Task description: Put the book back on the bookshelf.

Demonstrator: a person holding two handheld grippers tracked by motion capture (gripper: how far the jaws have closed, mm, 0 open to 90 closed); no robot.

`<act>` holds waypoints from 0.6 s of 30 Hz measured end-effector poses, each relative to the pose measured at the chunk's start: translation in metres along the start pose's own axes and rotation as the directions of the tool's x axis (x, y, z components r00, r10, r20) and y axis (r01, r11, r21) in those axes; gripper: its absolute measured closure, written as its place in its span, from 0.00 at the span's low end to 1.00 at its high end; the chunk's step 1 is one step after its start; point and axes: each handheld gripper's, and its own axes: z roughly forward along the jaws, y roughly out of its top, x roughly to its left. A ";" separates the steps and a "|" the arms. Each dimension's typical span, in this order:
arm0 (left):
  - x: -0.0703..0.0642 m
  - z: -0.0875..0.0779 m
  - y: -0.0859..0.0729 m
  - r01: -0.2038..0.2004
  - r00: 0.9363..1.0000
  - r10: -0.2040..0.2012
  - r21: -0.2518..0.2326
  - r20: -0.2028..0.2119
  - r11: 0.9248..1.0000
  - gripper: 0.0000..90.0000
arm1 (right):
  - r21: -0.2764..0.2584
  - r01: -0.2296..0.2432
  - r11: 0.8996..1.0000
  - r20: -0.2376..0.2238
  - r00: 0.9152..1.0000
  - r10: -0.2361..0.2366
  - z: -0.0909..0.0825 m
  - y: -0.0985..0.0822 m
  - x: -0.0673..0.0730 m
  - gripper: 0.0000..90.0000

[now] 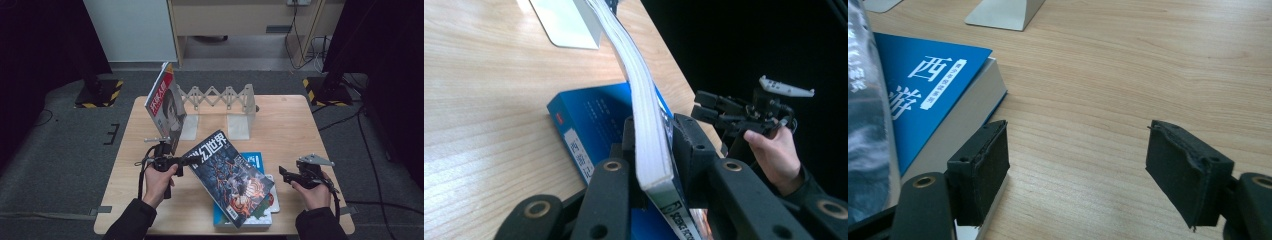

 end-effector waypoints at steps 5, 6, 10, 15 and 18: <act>-0.004 -0.010 0.006 0.005 1.000 -0.004 -0.035 0.009 0.999 0.87 | 0.013 0.001 1.000 0.002 1.000 -0.001 0.002 -0.001 -0.003 0.28; -0.004 -0.010 0.006 0.005 1.000 -0.004 -0.035 0.009 0.999 0.88 | 0.013 0.001 1.000 0.002 1.000 -0.001 0.002 -0.001 -0.003 0.28; -0.009 -0.019 0.011 -0.002 1.000 0.003 -0.072 0.019 0.997 0.89 | 0.023 0.016 1.000 0.001 1.000 -0.016 0.004 -0.002 -0.005 0.28; -0.014 -0.029 0.017 -0.001 1.000 0.004 -0.111 0.026 0.994 0.91 | 0.042 0.014 0.999 -0.002 1.000 -0.013 0.006 -0.003 -0.006 0.28; -0.016 -0.033 0.020 -0.004 1.000 0.007 -0.126 0.022 0.992 0.91 | 0.053 0.020 0.998 -0.013 1.000 -0.020 0.008 -0.003 -0.007 0.28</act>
